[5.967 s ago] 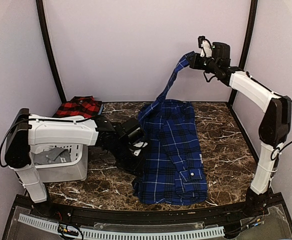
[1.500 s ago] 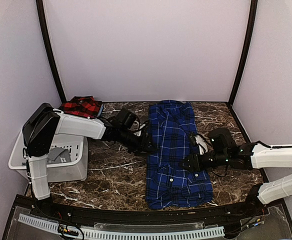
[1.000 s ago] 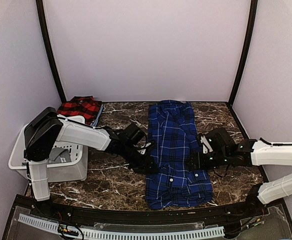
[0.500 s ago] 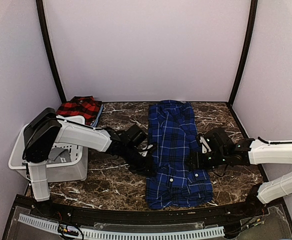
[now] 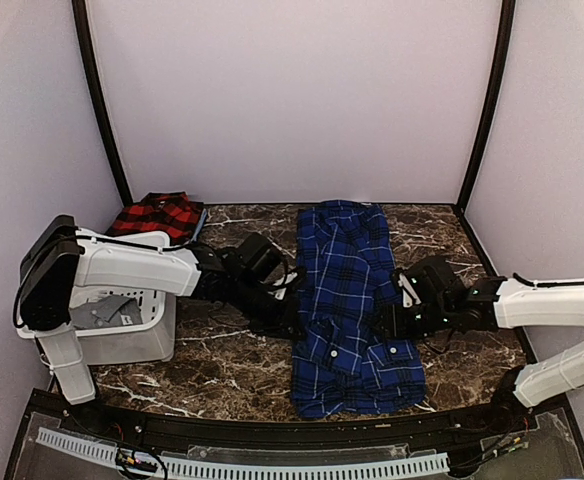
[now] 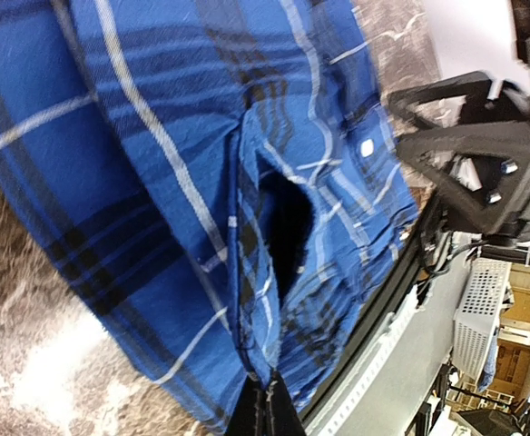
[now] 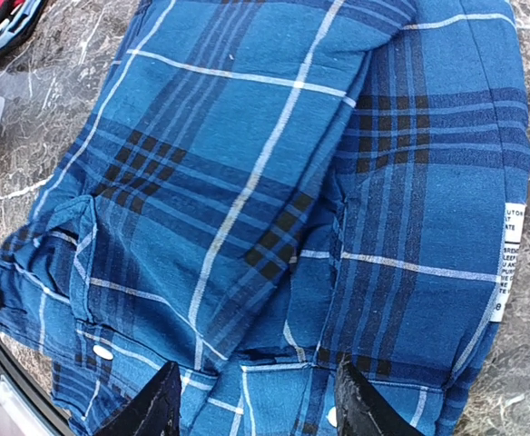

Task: Fold and stack the long sleeve shirts
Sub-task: Adjust the sleeve of the rectangle-folded shirt, then move the rectangle-folded shirt to the center of the board.

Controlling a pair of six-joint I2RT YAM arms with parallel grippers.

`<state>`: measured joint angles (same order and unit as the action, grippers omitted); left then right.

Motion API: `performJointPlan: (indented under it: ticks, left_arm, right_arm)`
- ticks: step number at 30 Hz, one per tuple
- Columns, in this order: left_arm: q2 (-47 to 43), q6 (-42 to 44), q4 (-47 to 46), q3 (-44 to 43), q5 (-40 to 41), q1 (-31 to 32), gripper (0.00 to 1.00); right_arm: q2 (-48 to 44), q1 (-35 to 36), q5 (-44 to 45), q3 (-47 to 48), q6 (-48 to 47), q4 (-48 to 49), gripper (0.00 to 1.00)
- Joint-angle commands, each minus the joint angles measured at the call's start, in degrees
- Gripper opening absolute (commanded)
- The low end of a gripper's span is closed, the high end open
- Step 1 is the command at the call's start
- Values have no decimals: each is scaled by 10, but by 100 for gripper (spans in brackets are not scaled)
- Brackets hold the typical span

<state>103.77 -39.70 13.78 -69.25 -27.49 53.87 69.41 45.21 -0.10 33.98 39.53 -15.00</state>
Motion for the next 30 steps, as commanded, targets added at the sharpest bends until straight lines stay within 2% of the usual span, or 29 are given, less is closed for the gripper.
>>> performJointPlan:
  ticks: [1, 4, 5, 6, 7, 9, 13, 15, 22, 25, 30]
  left_arm:
    - [-3, -6, 15, 26, 6, 6, 0]
    - [3, -4, 19, 32, 14, 6, 0]
    - [4, -6, 18, 35, 13, 5, 3]
    - [5, -6, 16, 35, 12, 5, 8]
    - [5, -5, 16, 34, 16, 5, 19]
    - [2, 0, 19, 26, 26, 6, 30]
    - [-15, 10, 37, -1, 75, -4, 44]
    - [-25, 8, 31, -4, 86, -24, 45]
    - [10, 20, -22, -31, 65, -101, 44]
    - [38, 22, -54, -50, 50, -121, 44]
    - [104, 22, -85, -95, 40, -148, 44]
  right_arm:
    - [9, -3, 9, 24, -3, 12, 54]
    - [18, -6, 18, 39, -8, 6, 55]
    - [22, -9, 20, 45, -9, 5, 55]
    - [27, -15, 20, 52, -12, 8, 55]
    - [32, -21, 17, 58, -15, 12, 55]
    - [45, -35, 5, 73, -20, 26, 55]
    - [86, -63, -28, 113, -36, 66, 54]
    - [117, -78, -41, 143, -47, 85, 51]
    - [265, -142, -135, 266, -83, 158, 27]
    - [332, -166, -189, 325, -89, 180, 22]
    - [439, -193, -254, 417, -84, 194, 21]
